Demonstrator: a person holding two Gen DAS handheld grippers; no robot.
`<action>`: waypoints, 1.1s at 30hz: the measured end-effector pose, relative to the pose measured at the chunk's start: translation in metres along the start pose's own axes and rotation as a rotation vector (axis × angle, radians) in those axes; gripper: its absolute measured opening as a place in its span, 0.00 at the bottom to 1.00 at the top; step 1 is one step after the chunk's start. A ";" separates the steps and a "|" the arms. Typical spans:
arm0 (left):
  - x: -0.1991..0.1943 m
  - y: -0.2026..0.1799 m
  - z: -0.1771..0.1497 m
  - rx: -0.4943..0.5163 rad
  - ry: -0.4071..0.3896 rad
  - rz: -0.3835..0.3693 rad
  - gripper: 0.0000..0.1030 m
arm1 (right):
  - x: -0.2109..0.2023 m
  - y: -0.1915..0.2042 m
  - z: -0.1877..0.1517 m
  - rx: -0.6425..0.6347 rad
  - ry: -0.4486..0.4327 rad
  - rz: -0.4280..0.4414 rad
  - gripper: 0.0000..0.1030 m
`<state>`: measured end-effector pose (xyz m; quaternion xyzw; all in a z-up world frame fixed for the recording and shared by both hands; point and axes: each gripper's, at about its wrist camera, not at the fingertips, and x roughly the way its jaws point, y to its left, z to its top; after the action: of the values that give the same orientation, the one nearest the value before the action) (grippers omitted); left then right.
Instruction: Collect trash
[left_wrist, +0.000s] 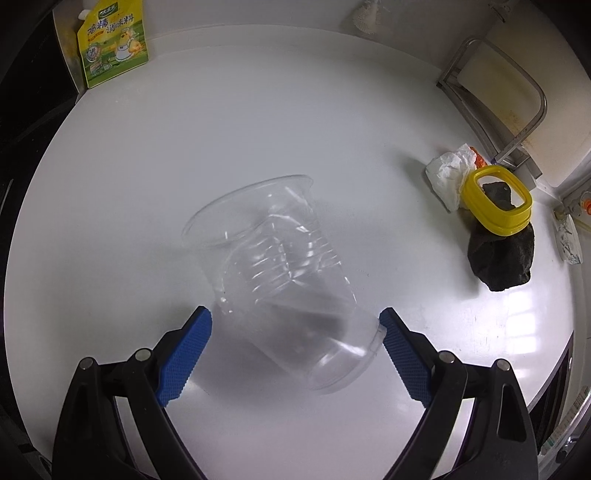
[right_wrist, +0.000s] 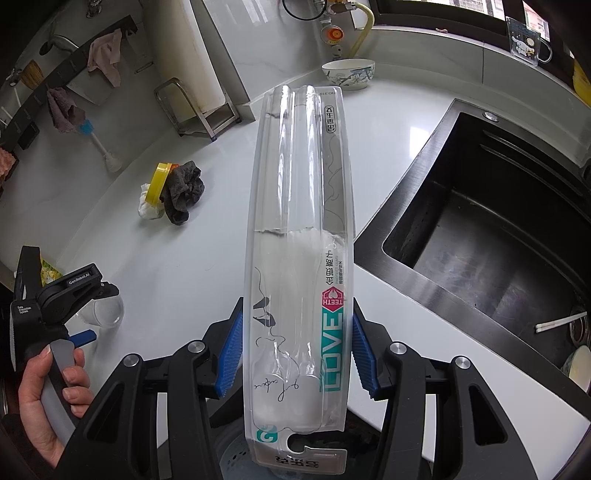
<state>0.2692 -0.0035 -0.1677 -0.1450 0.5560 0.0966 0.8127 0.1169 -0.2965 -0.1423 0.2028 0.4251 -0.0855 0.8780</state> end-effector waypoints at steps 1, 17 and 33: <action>0.002 -0.002 0.001 0.021 -0.002 -0.002 0.87 | 0.000 0.001 0.000 0.000 0.001 -0.001 0.49; -0.002 -0.019 0.006 0.287 -0.077 -0.049 0.54 | 0.000 0.012 -0.001 -0.017 -0.003 0.007 0.49; -0.046 -0.027 -0.010 0.438 -0.186 -0.090 0.52 | -0.013 0.024 -0.010 -0.042 -0.016 0.024 0.49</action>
<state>0.2525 -0.0315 -0.1247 0.0198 0.4795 -0.0496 0.8759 0.1089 -0.2710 -0.1307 0.1888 0.4174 -0.0678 0.8863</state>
